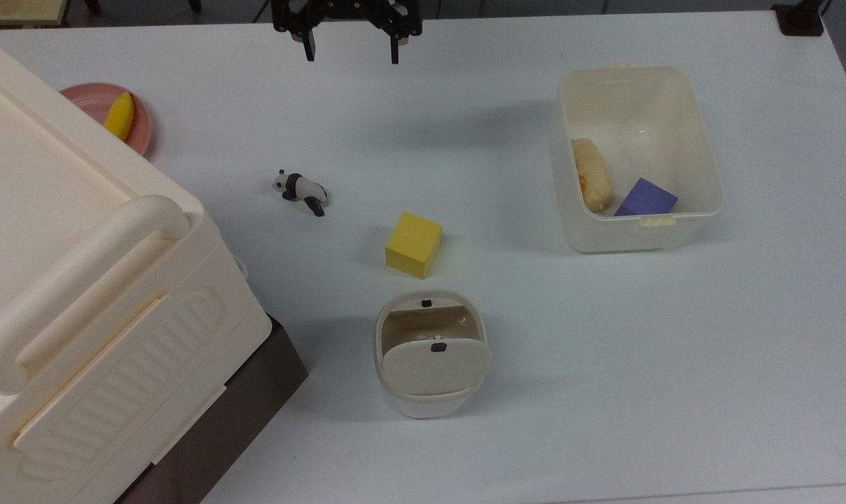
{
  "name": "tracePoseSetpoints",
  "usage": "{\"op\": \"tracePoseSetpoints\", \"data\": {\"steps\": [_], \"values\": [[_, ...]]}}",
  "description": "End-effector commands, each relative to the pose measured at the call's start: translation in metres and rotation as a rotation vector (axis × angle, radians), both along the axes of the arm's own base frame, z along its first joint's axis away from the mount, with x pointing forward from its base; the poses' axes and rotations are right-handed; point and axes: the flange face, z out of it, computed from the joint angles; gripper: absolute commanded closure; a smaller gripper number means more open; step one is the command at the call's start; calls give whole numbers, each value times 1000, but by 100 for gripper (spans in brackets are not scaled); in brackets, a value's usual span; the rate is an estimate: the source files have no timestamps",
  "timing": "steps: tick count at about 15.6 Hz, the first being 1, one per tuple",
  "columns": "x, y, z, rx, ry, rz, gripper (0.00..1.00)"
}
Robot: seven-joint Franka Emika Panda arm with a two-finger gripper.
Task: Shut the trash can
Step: 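Move the gripper down toward the open lid of the cream trash can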
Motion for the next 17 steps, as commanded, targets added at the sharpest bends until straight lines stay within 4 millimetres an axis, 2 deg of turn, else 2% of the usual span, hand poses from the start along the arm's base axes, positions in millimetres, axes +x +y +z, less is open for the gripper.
{"op": "tracePoseSetpoints", "data": {"steps": [1,9,10,11,12,13,17], "values": [[-12,11,5,39,-11,37,0],[-11,20,5,39,-15,53,0],[-9,19,5,39,-26,51,4],[-7,19,5,40,-49,49,44],[-3,20,5,41,-75,51,75],[6,22,0,40,-106,53,100],[11,21,5,45,-163,47,100]]}}
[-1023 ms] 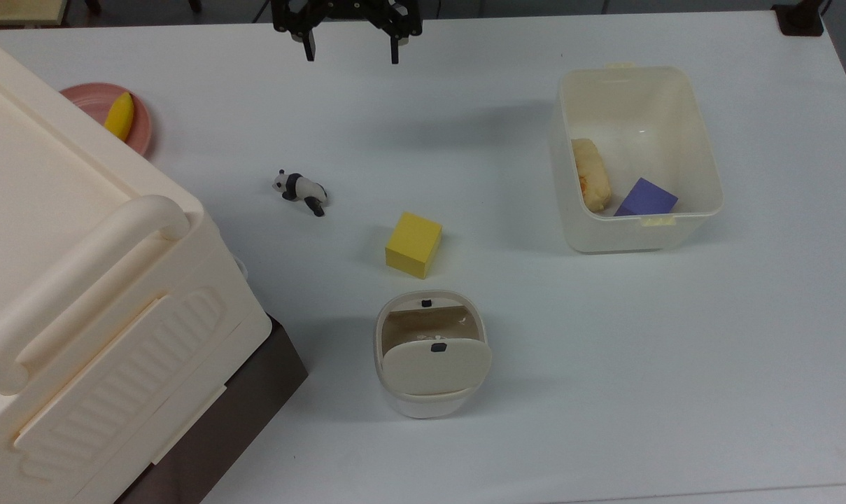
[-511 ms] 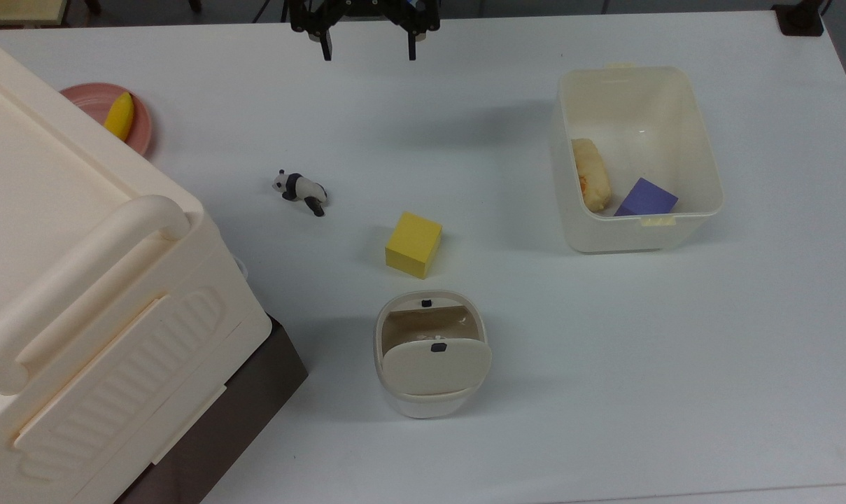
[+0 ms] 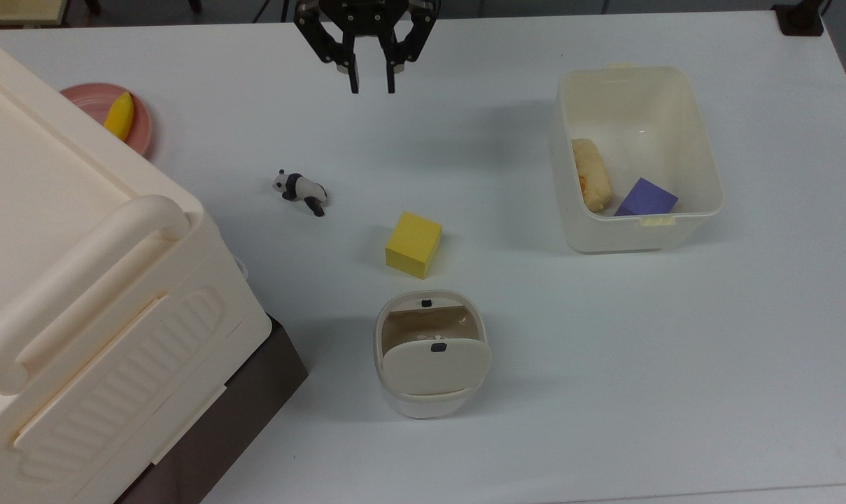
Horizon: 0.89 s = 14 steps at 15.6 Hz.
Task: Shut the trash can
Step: 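Move the gripper down toward the open lid of the cream trash can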
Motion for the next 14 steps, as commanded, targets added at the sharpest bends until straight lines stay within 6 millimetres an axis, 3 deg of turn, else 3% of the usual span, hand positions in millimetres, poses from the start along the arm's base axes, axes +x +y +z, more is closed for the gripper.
{"op": "tracePoseSetpoints", "data": {"steps": [1,5,9,14], "values": [[-4,2,-1,28,-22,14,100],[16,5,-10,55,-87,6,100],[60,11,-17,49,-232,18,100],[106,34,0,62,-482,67,100]]}}
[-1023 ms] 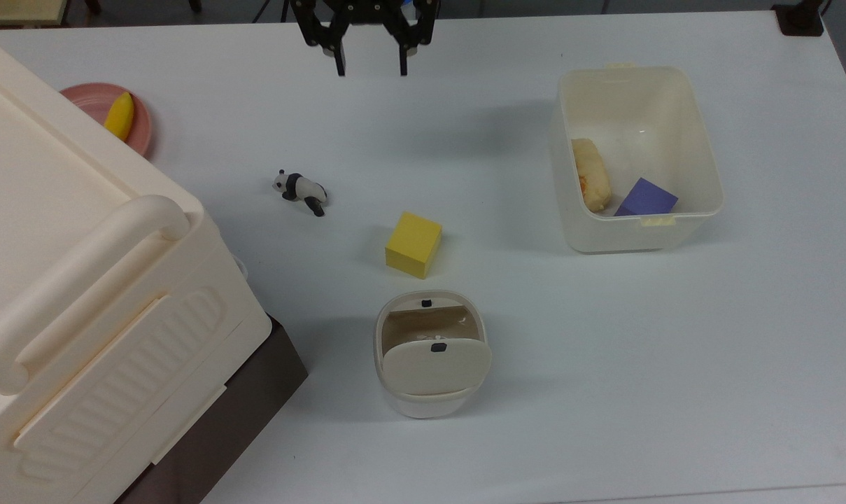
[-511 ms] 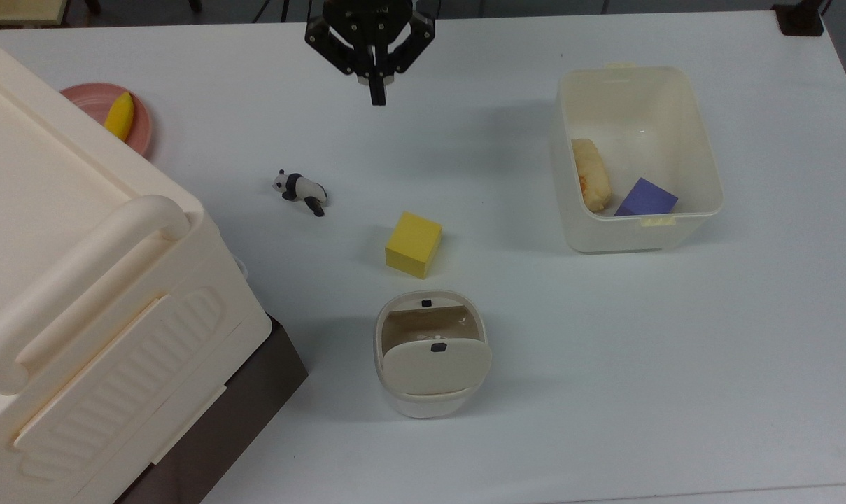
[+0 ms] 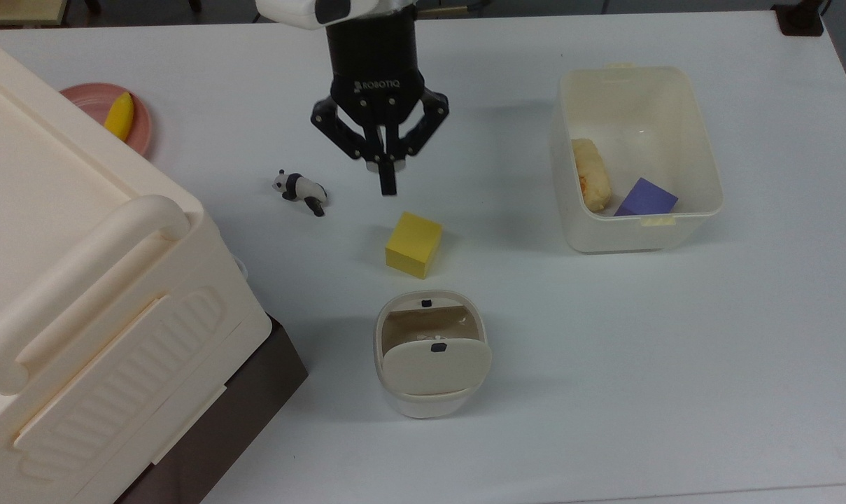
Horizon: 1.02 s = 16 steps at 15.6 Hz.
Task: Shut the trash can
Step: 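Push the raised lid forward and down with the gripper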
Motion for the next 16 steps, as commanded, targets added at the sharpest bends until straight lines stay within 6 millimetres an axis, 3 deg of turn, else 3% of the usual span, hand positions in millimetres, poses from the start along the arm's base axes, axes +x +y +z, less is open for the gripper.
{"op": "tracePoseSetpoints", "data": {"steps": [1,5,9,16], "values": [[33,22,11,16,-135,47,100],[61,34,-2,6,-207,82,100],[71,34,-4,16,-329,68,100],[94,33,-34,-13,-342,72,100]]}}
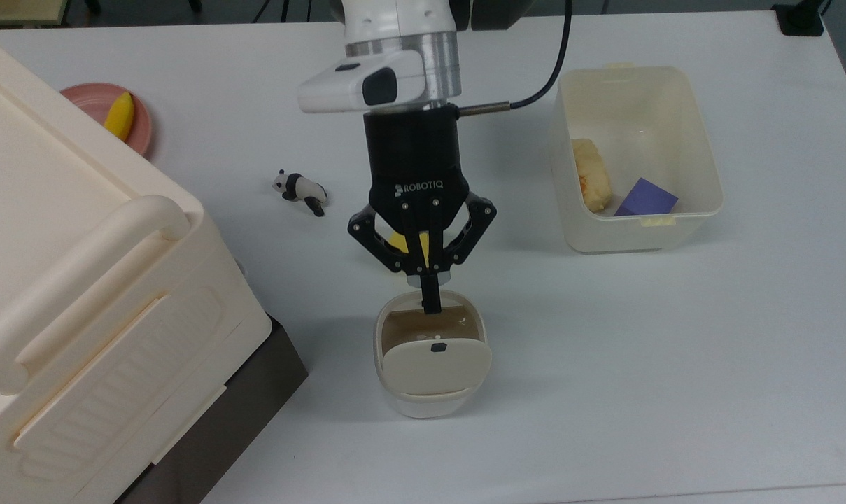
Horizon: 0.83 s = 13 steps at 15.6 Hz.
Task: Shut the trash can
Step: 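Push the raised lid forward and down with the gripper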
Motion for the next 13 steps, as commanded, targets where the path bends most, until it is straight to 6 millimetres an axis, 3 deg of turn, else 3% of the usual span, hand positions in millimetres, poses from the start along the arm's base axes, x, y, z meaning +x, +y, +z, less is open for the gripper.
{"op": "tracePoseSetpoints", "data": {"steps": [1,13], "values": [[18,1,-9,-39,-33,15,100],[31,8,-66,-124,2,45,100]]}}
